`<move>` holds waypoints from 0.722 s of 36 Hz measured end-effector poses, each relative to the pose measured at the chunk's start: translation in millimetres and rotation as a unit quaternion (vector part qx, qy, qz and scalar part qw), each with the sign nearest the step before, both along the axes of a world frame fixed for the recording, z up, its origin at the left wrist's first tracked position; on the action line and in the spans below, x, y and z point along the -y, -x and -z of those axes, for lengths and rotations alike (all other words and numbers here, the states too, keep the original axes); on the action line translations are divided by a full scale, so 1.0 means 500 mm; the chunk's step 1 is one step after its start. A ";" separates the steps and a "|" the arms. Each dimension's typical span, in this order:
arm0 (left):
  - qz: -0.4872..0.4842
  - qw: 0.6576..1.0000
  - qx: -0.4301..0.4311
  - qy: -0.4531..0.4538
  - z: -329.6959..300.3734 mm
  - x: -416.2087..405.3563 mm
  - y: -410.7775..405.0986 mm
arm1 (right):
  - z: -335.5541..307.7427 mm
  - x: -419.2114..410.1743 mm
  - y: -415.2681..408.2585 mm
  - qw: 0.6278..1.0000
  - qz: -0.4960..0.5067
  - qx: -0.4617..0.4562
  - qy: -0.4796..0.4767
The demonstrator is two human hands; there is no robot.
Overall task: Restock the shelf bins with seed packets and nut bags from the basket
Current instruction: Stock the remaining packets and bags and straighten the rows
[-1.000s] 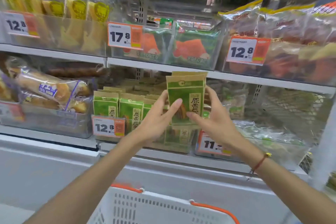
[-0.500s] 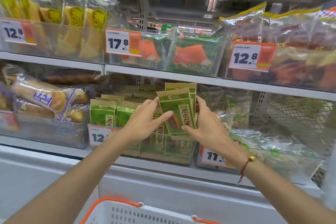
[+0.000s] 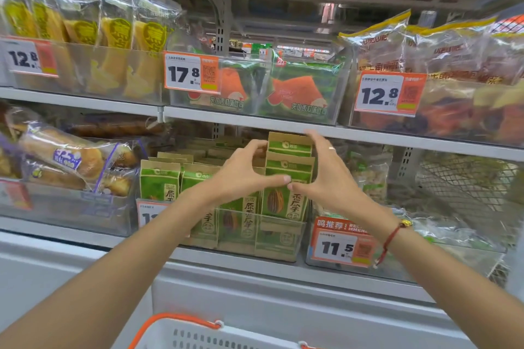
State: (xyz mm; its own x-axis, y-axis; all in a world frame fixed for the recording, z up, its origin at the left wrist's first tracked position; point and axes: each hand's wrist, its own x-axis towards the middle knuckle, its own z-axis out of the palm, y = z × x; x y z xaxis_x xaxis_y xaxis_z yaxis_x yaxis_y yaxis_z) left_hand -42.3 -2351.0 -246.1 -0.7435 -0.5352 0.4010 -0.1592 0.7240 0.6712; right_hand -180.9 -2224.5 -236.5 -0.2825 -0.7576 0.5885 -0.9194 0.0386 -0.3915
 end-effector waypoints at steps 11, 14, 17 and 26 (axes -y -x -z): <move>-0.039 0.976 0.072 0.202 -0.026 -0.033 0.033 | -0.065 0.013 0.005 0.933 0.105 -0.298 -0.171; -0.025 0.964 0.119 0.235 -0.012 -0.024 0.029 | -0.063 0.020 0.012 0.925 0.083 -0.320 -0.185; -0.016 0.958 0.144 0.246 -0.004 -0.004 0.014 | -0.048 0.027 0.015 0.926 0.051 -0.323 -0.188; -0.051 0.924 0.160 0.344 0.042 0.016 0.021 | 0.007 0.038 0.023 0.902 0.031 -0.382 -0.198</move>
State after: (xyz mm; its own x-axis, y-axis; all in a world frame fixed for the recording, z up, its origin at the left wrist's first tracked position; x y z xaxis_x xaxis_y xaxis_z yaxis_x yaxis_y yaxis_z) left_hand -52.9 -2359.2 -267.3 -0.8431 -0.3089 0.4403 -0.3603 0.9321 -0.0361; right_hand -192.4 -2243.4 -240.1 0.0418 -0.9480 0.3156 -0.9061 0.0971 0.4118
